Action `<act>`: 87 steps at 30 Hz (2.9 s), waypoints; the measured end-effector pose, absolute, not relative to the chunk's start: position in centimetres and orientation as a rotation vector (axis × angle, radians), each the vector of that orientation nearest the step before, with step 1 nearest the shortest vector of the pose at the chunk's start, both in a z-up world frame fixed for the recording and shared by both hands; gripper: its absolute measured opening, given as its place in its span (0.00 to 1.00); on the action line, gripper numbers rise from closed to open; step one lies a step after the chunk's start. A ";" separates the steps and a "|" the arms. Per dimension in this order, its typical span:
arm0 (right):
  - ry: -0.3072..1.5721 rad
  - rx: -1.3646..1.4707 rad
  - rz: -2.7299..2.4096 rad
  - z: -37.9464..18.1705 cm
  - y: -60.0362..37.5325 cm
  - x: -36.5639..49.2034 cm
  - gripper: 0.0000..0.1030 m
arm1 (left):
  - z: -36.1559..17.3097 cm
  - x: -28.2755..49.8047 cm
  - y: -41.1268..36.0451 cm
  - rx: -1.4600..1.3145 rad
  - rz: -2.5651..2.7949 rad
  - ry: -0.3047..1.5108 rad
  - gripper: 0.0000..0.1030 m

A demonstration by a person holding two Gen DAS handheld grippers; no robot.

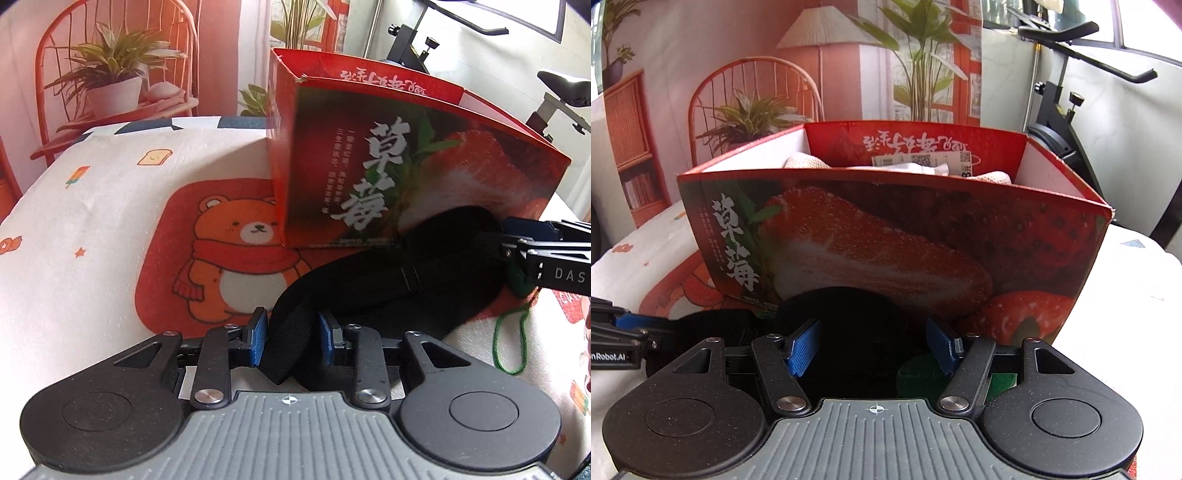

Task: Organize soft objects
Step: 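Move the left tool to the black eye mask and grasp its strap, then grasp the black eye mask with the right tool while the left tool holds it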

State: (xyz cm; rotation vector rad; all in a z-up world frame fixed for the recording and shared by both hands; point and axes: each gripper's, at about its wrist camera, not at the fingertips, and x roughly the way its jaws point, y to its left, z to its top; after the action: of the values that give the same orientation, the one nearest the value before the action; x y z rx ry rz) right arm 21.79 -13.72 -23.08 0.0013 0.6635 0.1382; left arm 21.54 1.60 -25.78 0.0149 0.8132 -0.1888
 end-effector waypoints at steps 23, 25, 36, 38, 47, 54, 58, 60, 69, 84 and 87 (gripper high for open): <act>0.718 0.059 0.248 -22.7 -13.0 19.8 0.38 | -25.8 21.3 2.6 -0.002 -0.168 0.792 0.32; 0.725 0.054 0.249 -22.8 -12.9 19.5 0.38 | -25.8 21.3 2.6 -0.001 -0.165 0.791 0.32; 0.735 0.046 0.238 -23.3 -12.5 19.2 0.36 | -25.8 20.7 3.4 -0.005 -0.154 0.780 0.32; 0.753 0.044 0.241 -23.5 -12.5 19.2 0.36 | -25.9 20.6 3.4 -0.008 -0.151 0.777 0.32; 0.749 0.127 0.173 -24.5 -13.2 16.9 0.38 | -25.9 20.0 3.6 -0.028 -0.134 0.764 0.32; 0.712 0.218 0.138 -25.4 -13.9 16.2 0.39 | -26.1 19.7 3.4 -0.019 -0.132 0.746 0.32; 0.724 0.237 0.146 -25.6 -13.7 17.2 0.39 | -26.2 19.5 3.4 -0.012 -0.136 0.735 0.32; 0.718 0.225 0.149 -25.7 -13.2 17.5 0.39 | -26.2 19.3 3.4 -0.006 -0.136 0.731 0.32; 0.678 0.251 0.221 -26.1 -13.4 17.0 0.16 | -26.4 19.0 4.0 -0.046 -0.154 0.715 0.35; 0.567 0.319 0.237 -25.6 -14.8 15.1 0.10 | -25.8 18.7 4.4 -0.099 -0.137 0.754 0.50; 0.565 0.332 0.237 -25.6 -15.1 15.0 0.10 | -25.6 18.6 5.3 -0.162 -0.100 0.775 0.50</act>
State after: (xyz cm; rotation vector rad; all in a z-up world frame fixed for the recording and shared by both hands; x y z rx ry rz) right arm 15.00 -15.10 -25.61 0.3324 0.5651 0.2368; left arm 18.57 5.30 -25.56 -0.1621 0.7755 -0.0999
